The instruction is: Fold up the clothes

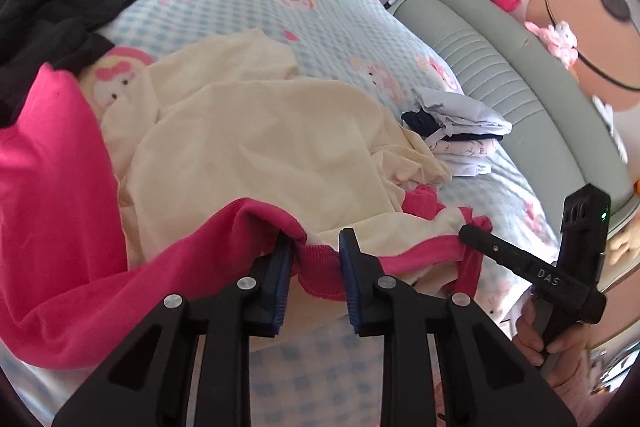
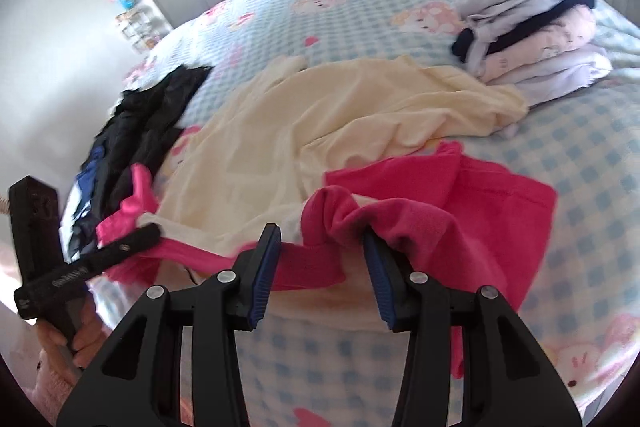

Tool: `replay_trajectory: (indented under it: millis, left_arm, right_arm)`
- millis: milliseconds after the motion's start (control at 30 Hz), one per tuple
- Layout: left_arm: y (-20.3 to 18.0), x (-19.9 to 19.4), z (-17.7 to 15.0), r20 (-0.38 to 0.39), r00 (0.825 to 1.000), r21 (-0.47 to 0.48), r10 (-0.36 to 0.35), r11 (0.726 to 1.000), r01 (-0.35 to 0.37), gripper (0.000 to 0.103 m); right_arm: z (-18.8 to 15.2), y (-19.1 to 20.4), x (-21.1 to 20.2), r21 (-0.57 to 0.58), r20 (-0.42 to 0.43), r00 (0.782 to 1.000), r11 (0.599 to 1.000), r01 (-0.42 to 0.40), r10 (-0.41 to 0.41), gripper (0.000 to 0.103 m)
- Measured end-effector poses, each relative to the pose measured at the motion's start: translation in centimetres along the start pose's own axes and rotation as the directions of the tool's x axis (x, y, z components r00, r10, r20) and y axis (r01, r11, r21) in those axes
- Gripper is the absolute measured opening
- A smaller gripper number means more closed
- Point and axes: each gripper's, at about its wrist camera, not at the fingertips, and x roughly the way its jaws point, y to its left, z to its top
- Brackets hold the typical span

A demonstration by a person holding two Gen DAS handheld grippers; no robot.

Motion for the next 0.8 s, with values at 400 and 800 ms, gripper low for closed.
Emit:
replay_trajectory:
  millis: [400,800]
  left_arm:
    - [0.2,2.6,-2.4,-0.109,0.994,0.001,-0.032,0.999,0.032,0.054]
    - [-1.5,-1.3,-2.1,-0.025,0.999,0.021,-0.029,0.999,0.03,0.013]
  right_arm:
    - [-3.0,2.2,0.2,-0.124,-0.062,0.995,0.99,0.073,-0.081,0.045]
    - [-3.9,4.4,0.4,-0.239,-0.079,0.983,0.96,0.146,-0.169,0.049]
